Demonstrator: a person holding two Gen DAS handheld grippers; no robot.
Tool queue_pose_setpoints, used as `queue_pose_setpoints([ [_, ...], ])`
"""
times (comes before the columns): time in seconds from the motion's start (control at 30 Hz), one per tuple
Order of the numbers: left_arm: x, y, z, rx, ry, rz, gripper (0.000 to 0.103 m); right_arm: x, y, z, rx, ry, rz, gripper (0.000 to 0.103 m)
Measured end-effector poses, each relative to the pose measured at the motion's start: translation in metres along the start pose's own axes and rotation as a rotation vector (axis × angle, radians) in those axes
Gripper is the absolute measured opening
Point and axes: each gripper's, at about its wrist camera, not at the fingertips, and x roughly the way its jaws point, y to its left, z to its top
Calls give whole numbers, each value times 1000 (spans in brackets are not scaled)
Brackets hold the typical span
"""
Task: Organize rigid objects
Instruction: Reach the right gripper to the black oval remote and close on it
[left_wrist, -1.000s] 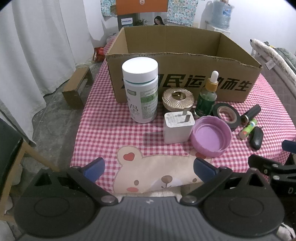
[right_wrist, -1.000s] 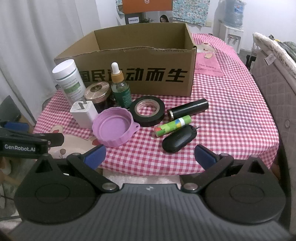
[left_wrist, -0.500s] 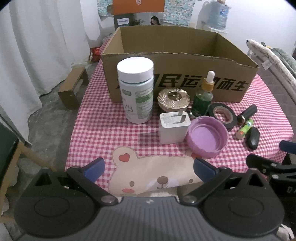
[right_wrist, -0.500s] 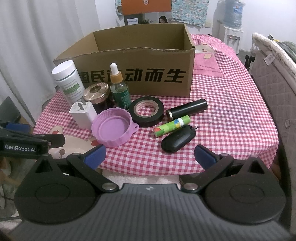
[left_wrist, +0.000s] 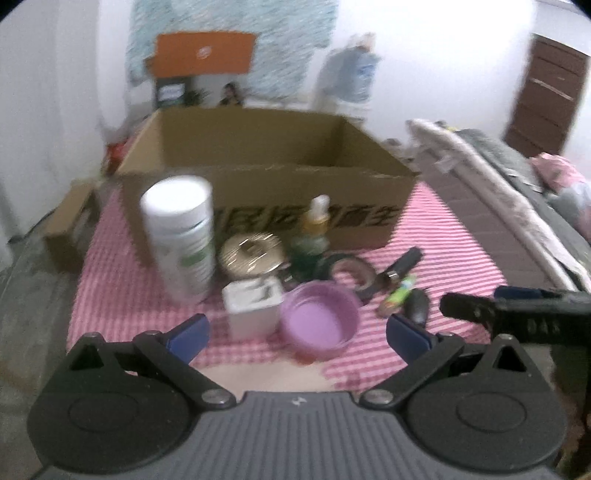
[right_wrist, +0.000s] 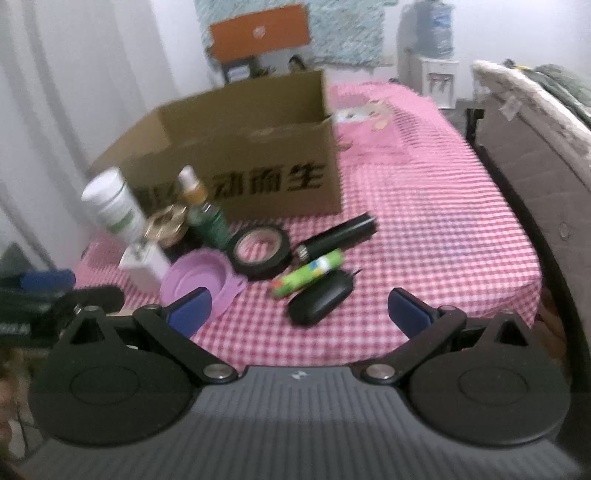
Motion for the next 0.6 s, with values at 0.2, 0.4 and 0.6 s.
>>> queue_pose_setpoints([
  [0.2, 13, -42, 12, 170, 22, -130, 101, 5, -36, 9, 117, 8, 51, 92],
  [0.4, 40, -87, 10, 361, 51, -191, 81, 28, -61, 8, 250, 94, 160, 66],
  [0.6, 73, -110, 6, 440, 122, -216, 55, 52, -76, 4, 325, 164, 220, 45],
])
